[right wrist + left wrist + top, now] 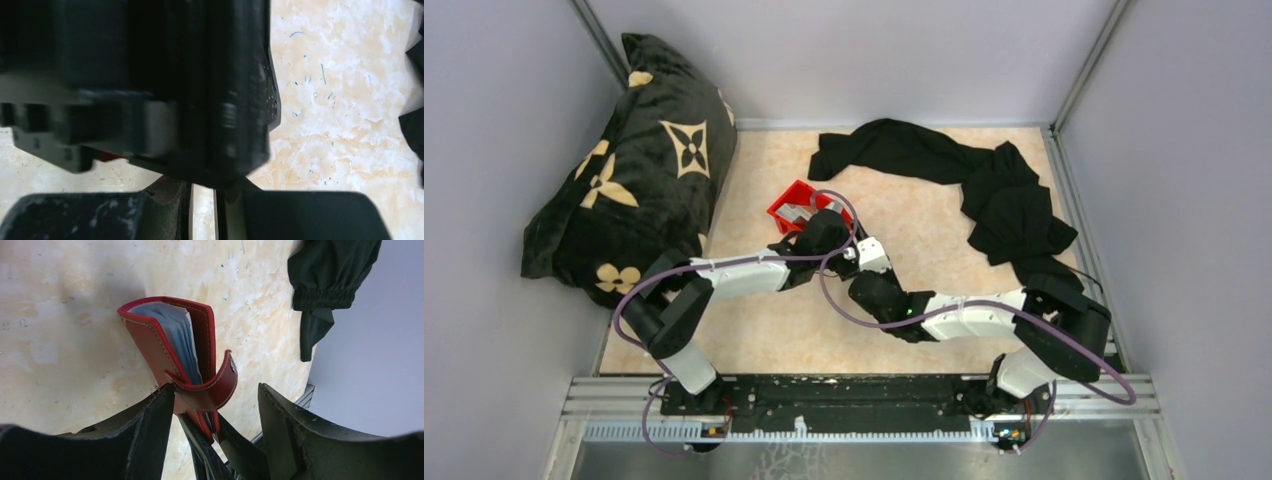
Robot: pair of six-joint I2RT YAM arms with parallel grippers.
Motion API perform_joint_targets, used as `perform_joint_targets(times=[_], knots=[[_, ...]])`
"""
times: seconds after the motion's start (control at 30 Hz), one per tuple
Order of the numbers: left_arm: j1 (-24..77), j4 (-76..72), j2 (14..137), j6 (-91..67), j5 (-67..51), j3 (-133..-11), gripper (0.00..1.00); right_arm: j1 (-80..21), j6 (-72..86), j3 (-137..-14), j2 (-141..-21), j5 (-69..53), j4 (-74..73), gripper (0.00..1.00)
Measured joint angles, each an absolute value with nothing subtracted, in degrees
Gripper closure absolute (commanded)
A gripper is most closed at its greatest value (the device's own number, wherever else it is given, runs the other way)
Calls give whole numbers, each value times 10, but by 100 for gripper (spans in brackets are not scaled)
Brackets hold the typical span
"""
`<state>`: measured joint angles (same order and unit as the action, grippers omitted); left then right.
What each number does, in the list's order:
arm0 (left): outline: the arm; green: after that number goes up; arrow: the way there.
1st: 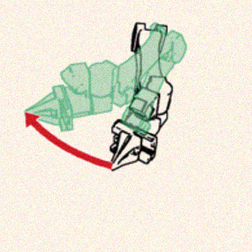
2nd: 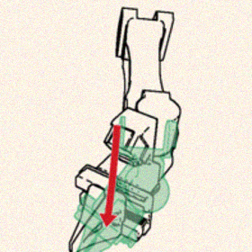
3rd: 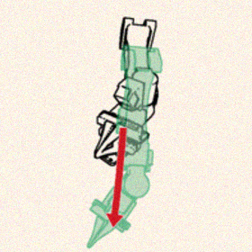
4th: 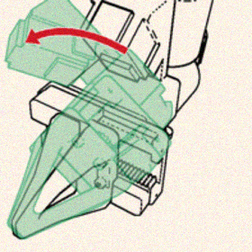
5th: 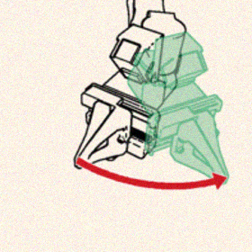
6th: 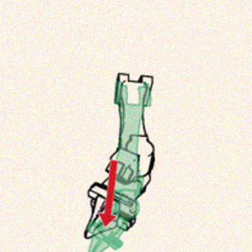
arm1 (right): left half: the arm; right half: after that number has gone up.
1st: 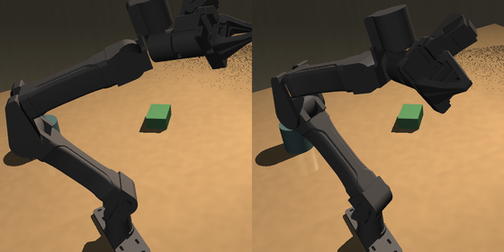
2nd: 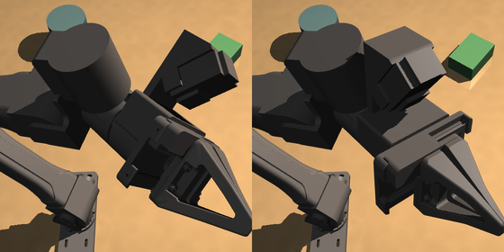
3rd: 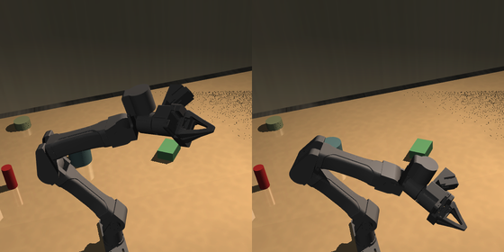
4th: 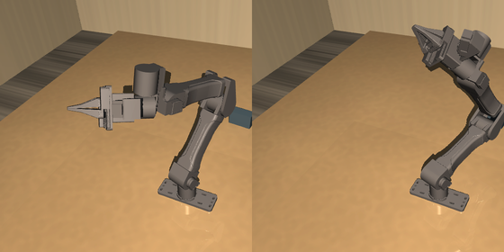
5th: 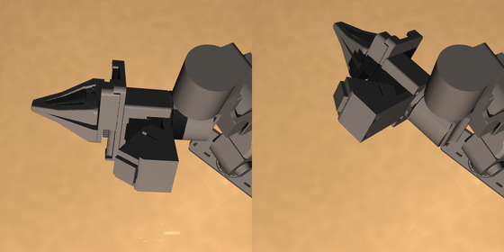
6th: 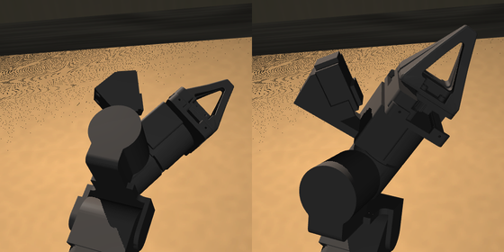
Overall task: Put the credit cards into the card holder
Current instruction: Turn over the card holder at the center of the board.
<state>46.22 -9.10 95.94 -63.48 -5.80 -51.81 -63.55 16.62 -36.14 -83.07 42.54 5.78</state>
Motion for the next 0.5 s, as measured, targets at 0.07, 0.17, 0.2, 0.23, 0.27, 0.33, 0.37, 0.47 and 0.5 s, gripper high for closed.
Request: perform_joint_targets(times=[0.07,0.17,0.2,0.23,0.27,0.33,0.37,0.47,0.5], knots=[[462,-83,961,-634,-58,-518,32,-645,164,-377,-846,437,44,100],[461,-72,963,-632,-58,-518,32,-654,162,-392,-862,448,30,100],[461,-69,963,-631,-59,-518,32,-656,162,-397,-867,451,26,100],[460,-66,963,-629,-59,-518,32,-658,163,-401,-870,453,21,100],[460,-63,963,-628,-61,-518,32,-659,162,-406,-874,454,17,100],[458,-57,963,-626,-62,-518,33,-660,163,-415,-881,457,6,100],[458,-55,963,-625,-62,-518,33,-660,163,-418,-883,458,2,100],[455,-45,963,-618,-62,-518,34,-663,166,-433,-893,461,-15,100],[454,-41,963,-616,-62,-518,34,-664,167,-440,-898,464,-20,100]])
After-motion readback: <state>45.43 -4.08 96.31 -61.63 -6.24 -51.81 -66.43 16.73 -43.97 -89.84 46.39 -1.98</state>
